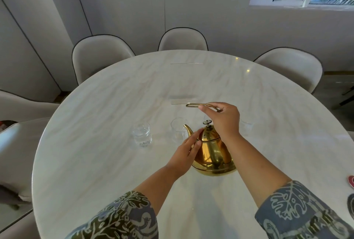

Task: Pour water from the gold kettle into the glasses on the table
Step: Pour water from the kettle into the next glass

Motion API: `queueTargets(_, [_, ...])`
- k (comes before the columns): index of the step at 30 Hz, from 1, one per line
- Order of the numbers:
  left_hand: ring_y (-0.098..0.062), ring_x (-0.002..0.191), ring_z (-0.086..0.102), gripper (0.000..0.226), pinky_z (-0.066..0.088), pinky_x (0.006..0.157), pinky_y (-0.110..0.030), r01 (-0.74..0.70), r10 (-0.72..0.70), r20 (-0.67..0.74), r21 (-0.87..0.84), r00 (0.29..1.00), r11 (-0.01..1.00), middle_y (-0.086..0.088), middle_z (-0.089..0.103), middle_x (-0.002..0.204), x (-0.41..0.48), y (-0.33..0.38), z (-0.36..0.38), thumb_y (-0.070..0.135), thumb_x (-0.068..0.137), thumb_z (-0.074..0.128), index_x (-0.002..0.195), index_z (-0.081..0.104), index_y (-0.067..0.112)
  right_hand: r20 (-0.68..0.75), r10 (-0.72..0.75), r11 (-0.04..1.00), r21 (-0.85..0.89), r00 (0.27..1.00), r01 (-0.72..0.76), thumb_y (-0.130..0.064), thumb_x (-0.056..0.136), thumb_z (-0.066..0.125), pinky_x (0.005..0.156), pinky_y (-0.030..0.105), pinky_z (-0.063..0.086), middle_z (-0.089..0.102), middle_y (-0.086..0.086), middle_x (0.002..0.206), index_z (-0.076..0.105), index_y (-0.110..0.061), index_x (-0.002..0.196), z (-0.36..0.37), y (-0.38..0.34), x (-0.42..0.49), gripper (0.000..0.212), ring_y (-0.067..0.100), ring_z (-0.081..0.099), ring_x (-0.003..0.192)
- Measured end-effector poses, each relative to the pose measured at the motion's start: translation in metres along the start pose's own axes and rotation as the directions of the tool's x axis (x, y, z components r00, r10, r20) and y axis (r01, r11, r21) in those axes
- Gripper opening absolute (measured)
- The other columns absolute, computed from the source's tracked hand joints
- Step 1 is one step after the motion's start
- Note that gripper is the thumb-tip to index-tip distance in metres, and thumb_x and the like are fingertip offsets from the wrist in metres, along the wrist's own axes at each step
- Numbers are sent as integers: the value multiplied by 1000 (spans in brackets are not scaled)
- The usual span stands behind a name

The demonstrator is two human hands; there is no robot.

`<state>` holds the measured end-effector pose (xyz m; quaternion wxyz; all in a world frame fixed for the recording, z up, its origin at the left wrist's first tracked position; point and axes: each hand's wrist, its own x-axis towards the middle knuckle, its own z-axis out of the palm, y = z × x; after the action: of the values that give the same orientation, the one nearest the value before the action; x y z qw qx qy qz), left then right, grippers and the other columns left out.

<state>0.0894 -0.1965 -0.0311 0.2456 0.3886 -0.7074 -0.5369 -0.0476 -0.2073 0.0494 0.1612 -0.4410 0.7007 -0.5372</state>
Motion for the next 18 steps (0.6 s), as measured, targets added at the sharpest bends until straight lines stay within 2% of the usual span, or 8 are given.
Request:
queueTargets(3, [-11, 129, 39, 41, 32, 108, -25, 16, -16, 3, -38, 1000, 999, 4, 40, 144, 3, -1, -1, 40, 99, 31, 139, 28, 48, 15, 3, 1000, -29, 1000, -3, -39, 75, 77, 68, 13, 44, 74, 1, 102, 75, -13, 102, 4, -1, 5, 38, 12, 64, 95])
queueTargets(7, [-12, 130, 40, 41, 33, 110, -28, 15, -15, -1, -53, 1000, 998, 4, 41, 144, 6, -1, -3, 40, 99, 30, 139, 29, 49, 34, 3, 997, -77, 999, 0, -41, 76, 75, 69, 19, 46, 73, 1, 105, 75, -13, 103, 9, -2, 11, 39, 15, 65, 99])
queueTargets(13, [-15, 131, 39, 41, 33, 112, -36, 16, -17, -5, -72, 1000, 997, 3, 41, 144, 10, -2, -4, 43, 99, 29, 139, 28, 48, 52, 9, 995, -99, 999, -4, -41, 76, 76, 64, 13, 42, 74, 1, 104, 75, -13, 102, 13, -4, 17, 39, 15, 65, 97])
queueTargets(18, [-15, 131, 39, 41, 34, 112, -37, 19, -19, -6, -111, 1000, 994, 3, 42, 144, 12, -1, -4, 43, 99, 29, 139, 29, 48, 63, 5, 991, -132, 998, 4, -43, 74, 76, 68, 22, 45, 73, 2, 104, 75, -12, 101, 14, -5, 22, 41, 17, 65, 98])
